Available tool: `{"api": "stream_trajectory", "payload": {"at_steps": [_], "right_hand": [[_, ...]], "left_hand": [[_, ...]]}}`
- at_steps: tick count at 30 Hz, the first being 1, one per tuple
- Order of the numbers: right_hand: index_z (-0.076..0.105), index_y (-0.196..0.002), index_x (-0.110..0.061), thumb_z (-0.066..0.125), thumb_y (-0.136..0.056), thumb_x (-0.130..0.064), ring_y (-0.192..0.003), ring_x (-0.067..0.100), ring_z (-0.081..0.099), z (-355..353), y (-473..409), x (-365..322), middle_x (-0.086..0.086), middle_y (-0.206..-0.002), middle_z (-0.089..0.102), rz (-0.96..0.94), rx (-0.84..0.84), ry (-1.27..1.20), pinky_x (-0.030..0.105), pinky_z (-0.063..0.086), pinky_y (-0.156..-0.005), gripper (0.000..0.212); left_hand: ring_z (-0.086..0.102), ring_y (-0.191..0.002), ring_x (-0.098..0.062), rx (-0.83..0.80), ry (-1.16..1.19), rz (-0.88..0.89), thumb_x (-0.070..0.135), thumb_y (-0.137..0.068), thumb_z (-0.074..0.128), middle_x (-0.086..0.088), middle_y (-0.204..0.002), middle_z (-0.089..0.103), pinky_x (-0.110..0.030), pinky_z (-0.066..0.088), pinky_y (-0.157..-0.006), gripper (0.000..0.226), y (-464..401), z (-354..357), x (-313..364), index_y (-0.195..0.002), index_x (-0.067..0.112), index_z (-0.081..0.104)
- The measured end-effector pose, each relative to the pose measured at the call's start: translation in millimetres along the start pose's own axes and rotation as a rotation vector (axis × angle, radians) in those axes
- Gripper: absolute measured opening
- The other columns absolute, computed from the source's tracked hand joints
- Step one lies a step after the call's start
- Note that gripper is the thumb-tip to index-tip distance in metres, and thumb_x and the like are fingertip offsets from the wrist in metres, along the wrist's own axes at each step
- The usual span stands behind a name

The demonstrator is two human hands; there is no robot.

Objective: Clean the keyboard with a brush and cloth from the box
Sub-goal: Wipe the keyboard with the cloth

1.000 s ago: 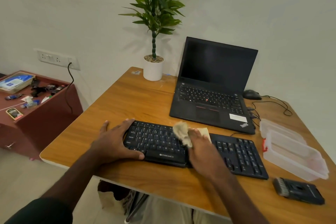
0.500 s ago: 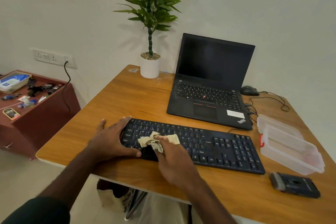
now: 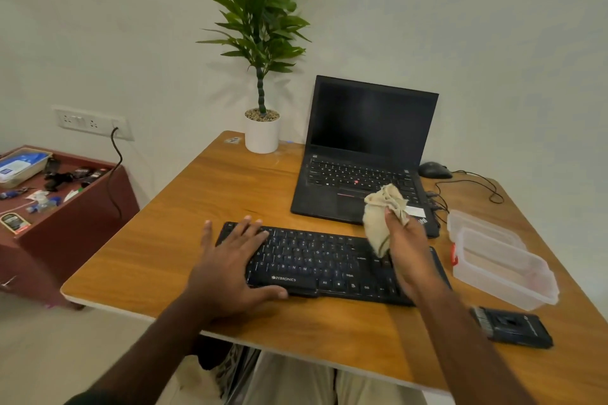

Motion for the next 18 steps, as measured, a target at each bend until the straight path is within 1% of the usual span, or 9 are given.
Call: {"api": "stream_trajectory", "payload": {"at_steps": [1, 3, 5, 6, 7, 9, 10, 12, 18], "right_hand": [[0.054, -0.141, -0.021, 0.045, -0.107, -0.03, -0.104, 0.012, 0.06, -9, -5, -7, -0.006, -0.119, 0.063, -0.1, 0.041, 0.195, 0.038, 0.051, -0.094, 0.037], [0.056, -0.139, -0.016, 0.045, -0.107, -0.026, -0.09, 0.006, 0.056, -12, -8, -19, -0.006, -0.108, 0.062, -0.29, 0.031, 0.547, 0.025, 0.045, -0.079, 0.035], [0.056, -0.136, -0.014, 0.045, -0.107, -0.022, -0.089, 0.009, 0.061, 2, -6, -15, 0.001, -0.109, 0.066, -0.397, -0.113, 0.88, 0.021, 0.045, -0.072, 0.032], [0.052, -0.138, -0.014, 0.044, -0.107, -0.02, -0.099, 0.014, 0.063, 12, -4, -6, 0.006, -0.119, 0.066, -0.422, -0.209, 1.03, 0.024, 0.05, -0.08, 0.033], [0.046, -0.144, -0.014, 0.043, -0.107, -0.021, -0.116, 0.02, 0.06, 23, -1, 6, 0.009, -0.133, 0.06, -0.426, -0.305, 1.164, 0.031, 0.051, -0.095, 0.038], [0.023, -0.159, -0.016, 0.04, -0.107, -0.025, -0.149, 0.024, 0.031, 41, 10, 27, 0.006, -0.163, 0.031, -0.41, -0.412, 1.349, 0.038, 0.026, -0.121, 0.055], [0.012, -0.161, -0.017, 0.038, -0.108, -0.026, -0.154, 0.022, 0.016, 47, 15, 32, 0.004, -0.168, 0.017, -0.422, -0.417, 1.381, 0.037, 0.014, -0.124, 0.06], [0.002, -0.162, -0.018, 0.035, -0.108, -0.027, -0.156, 0.019, 0.004, 52, 24, 38, 0.002, -0.17, 0.004, -0.434, -0.405, 1.382, 0.036, 0.004, -0.125, 0.063], [0.005, -0.162, -0.024, 0.036, -0.108, -0.021, -0.156, 0.012, 0.003, 57, 62, 40, -0.004, -0.169, 0.005, -0.478, -0.44, 1.3, 0.024, -0.007, -0.113, 0.062]], "left_hand": [[-0.002, -0.152, -0.009, -0.009, -0.017, 0.022, 0.105, -0.061, 0.021, 0.006, -0.166, 0.011, -0.062, -0.015, -0.116, 0.125, -5, 2, 13, -0.158, 0.025, 0.023], [-0.002, -0.152, -0.009, -0.052, -0.059, 0.03, 0.105, -0.061, 0.018, 0.007, -0.167, 0.007, -0.061, -0.015, -0.116, 0.127, -14, 9, 30, -0.159, 0.025, 0.014], [-0.001, -0.153, -0.01, -0.086, -0.099, 0.015, 0.104, -0.063, 0.014, 0.007, -0.167, 0.005, -0.06, -0.011, -0.118, 0.125, -17, 16, 37, -0.16, 0.025, 0.008], [0.001, -0.153, -0.011, -0.084, -0.109, 0.007, 0.104, -0.064, 0.011, 0.007, -0.167, 0.007, -0.06, -0.008, -0.119, 0.124, -16, 17, 37, -0.16, 0.025, 0.01], [0.004, -0.153, -0.011, -0.069, -0.111, -0.002, 0.103, -0.064, 0.008, 0.006, -0.166, 0.012, -0.059, -0.004, -0.12, 0.124, -15, 18, 37, -0.159, 0.024, 0.014], [0.014, -0.152, -0.013, -0.015, -0.106, -0.013, 0.103, -0.064, 0.009, 0.004, -0.164, 0.023, -0.058, 0.004, -0.12, 0.125, -13, 17, 36, -0.157, 0.022, 0.026], [0.02, -0.151, -0.014, 0.01, -0.103, -0.012, 0.103, -0.064, 0.011, 0.003, -0.161, 0.029, -0.059, 0.008, -0.119, 0.125, -13, 17, 36, -0.155, 0.021, 0.032], [0.025, -0.149, -0.015, 0.029, -0.098, -0.012, 0.104, -0.064, 0.013, 0.002, -0.159, 0.035, -0.059, 0.012, -0.118, 0.125, -13, 17, 38, -0.153, 0.02, 0.038], [0.011, -0.152, -0.012, -0.057, -0.147, -0.03, 0.105, -0.061, 0.009, 0.006, -0.165, 0.018, -0.056, 0.006, -0.12, 0.126, -15, 17, 38, -0.158, 0.024, 0.022]]}}
Point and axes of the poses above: each hand's wrist, its own y-axis away from the middle knuckle, its own z-axis out of the palm, x = y × z, the point moved 6 cm from there along -y, towards the middle knuckle
